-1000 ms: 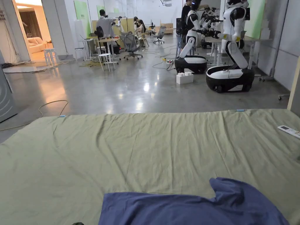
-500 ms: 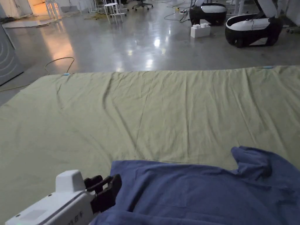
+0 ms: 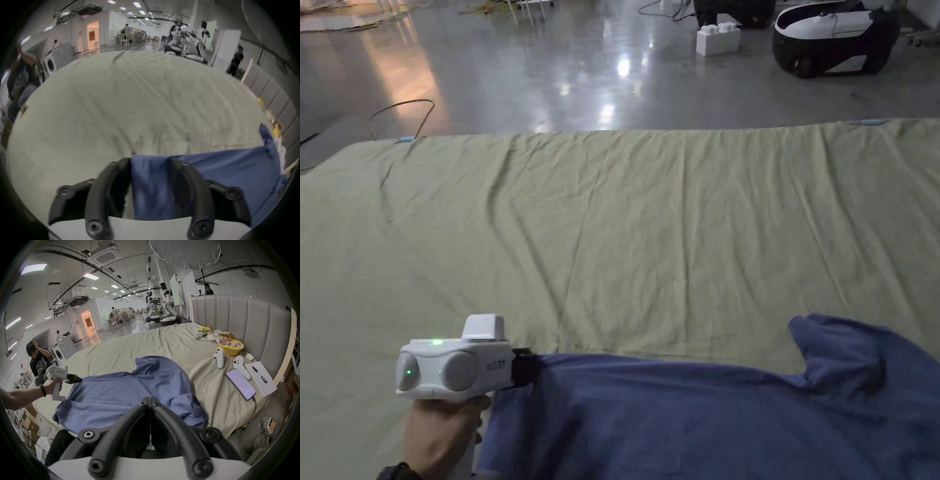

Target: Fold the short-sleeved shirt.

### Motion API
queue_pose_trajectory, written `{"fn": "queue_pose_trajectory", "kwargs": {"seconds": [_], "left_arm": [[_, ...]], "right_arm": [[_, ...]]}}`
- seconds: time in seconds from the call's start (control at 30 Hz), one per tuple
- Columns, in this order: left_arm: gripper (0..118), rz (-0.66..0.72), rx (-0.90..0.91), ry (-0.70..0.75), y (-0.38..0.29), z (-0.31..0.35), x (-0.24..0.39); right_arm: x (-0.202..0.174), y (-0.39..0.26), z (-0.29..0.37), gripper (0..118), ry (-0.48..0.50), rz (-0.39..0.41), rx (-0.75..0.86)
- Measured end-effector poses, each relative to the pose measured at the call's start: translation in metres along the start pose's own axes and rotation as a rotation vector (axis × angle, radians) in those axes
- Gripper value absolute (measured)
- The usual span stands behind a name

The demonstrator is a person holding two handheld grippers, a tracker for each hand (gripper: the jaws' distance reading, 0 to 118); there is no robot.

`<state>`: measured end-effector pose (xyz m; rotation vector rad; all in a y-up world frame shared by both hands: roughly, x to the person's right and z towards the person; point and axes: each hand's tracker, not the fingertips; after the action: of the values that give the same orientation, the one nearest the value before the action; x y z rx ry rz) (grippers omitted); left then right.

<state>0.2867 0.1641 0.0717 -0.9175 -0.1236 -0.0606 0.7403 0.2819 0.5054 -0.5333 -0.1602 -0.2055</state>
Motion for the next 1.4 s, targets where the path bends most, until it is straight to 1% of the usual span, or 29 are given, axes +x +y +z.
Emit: {"fn": "queue_pose_trajectory", "kwargs": {"seconds": [0.03,0.07,0.1,0.13,0.17,0.23,0.27,0.3,0.4,0.43,0.47,0.53,0.6,0.67,0.7,0.73,0.77,0.8,0.83,0.87,0.9,0.93,1.0,1.03,1.13,1.17,1.23,1.3,1.4], "left_arm": [[25,-0.027,-0.009,0.029,0.002,0.003,0.006],[13,-0.027,-0.003,0.015,0.003,0.008,0.011],[9,-0.038,-0.008,-0.003,0.003,0.009,0.016],[8,-0.091,-0.036,0.011,0.002,0.006,0.022],[8,-0.132,-0.053,0.032,0.001,0.002,0.027],[8,-0.136,-0.1,0.033,0.004,-0.007,0.028],[8,-0.117,-0.11,0.035,0.007,-0.01,0.029],[8,-0.114,-0.123,0.035,0.009,-0.013,0.029],[8,-0.145,-0.161,0.032,0.016,-0.017,0.029],[8,-0.135,-0.175,0.027,0.019,-0.018,0.027],[8,-0.13,-0.186,0.019,0.019,-0.011,0.03],[8,-0.117,-0.206,0.004,0.021,-0.011,0.029],[8,-0.108,-0.214,0.0,0.023,-0.009,0.029],[8,-0.122,-0.221,0.005,0.023,-0.007,0.034],[8,-0.131,-0.226,0.009,0.023,-0.007,0.036],[8,-0.136,-0.227,0.013,0.024,-0.007,0.038],[8,-0.144,-0.223,0.015,0.022,-0.006,0.037],[8,-0.152,-0.212,0.016,0.02,-0.004,0.037],[8,-0.153,-0.194,0.015,0.017,-0.002,0.037],[8,-0.147,-0.173,0.013,0.014,-0.001,0.034],[8,-0.141,-0.163,0.01,0.013,0.001,0.033],[8,-0.142,-0.153,0.002,0.014,0.005,0.031],[8,-0.141,-0.095,-0.028,0.016,0.021,0.021],[8,-0.117,-0.029,-0.021,0.015,0.037,0.016],[8,-0.105,0.181,-0.074,0.006,0.096,-0.002],[8,-0.106,0.155,-0.13,-0.003,0.114,-0.006],[8,-0.116,0.17,-0.159,-0.025,0.155,-0.016],[8,-0.119,0.182,-0.175,-0.057,0.195,-0.021],[8,-0.059,0.194,-0.196,-0.11,0.235,-0.036]], "right_arm": [[0.003,-0.003,0.001,0,-0.004,0.002,0.0],[0.006,-0.004,-0.001,1,-0.006,0.001,-0.004],[0.01,-0.003,-0.004,1,-0.004,0.001,-0.012],[0.013,-0.001,-0.01,1,0.005,0.017,-0.027],[0.015,0.005,-0.018,1,0.0,0.072,-0.036],[0.022,0.027,-0.043,1,-0.026,0.153,-0.035],[0.028,0.043,-0.059,2,-0.022,0.173,-0.059],[0.038,0.056,-0.075,5,-0.014,0.166,-0.075],[0.056,0.095,-0.134,69,0.014,0.151,-0.073],[0.06,0.108,-0.16,78,0.004,0.122,-0.102],[0.066,0.118,-0.189,78,-0.002,0.095,-0.195],[0.077,0.125,-0.243,78,-0.023,0.08,-0.31],[0.087,0.122,-0.285,78,-0.103,0.12,-0.364],[0.1,0.114,-0.319,75,-0.179,0.043,-0.442],[0.105,0.106,-0.329,75,-0.178,-0.007,-0.471],[0.11,0.1,-0.337,74,-0.16,-0.035,-0.503],[0.111,0.094,-0.342,66,-0.154,-0.047,-0.524],[0.107,0.09,-0.341,48,-0.161,-0.017,-0.52],[0.099,0.089,-0.332,42,-0.179,0.078,-0.459],[0.095,0.089,-0.332,30,-0.141,0.134,-0.464],[0.093,0.089,-0.333,13,-0.129,0.155,-0.475],[0.092,0.089,-0.334,5,-0.123,0.17,-0.485],[0.086,0.094,-0.321,4,-0.132,0.144,-0.487],[0.084,0.097,-0.309,3,-0.111,0.119,-0.448],[0.078,0.109,-0.256,3,-0.052,0.127,-0.318],[0.078,0.11,-0.233,3,-0.028,0.126,-0.289],[0.071,0.105,-0.18,3,-0.004,0.118,-0.238],[0.072,0.092,-0.131,3,-0.002,0.101,-0.199],[0.072,0.063,-0.065,3,-0.006,0.082,-0.181]]}}
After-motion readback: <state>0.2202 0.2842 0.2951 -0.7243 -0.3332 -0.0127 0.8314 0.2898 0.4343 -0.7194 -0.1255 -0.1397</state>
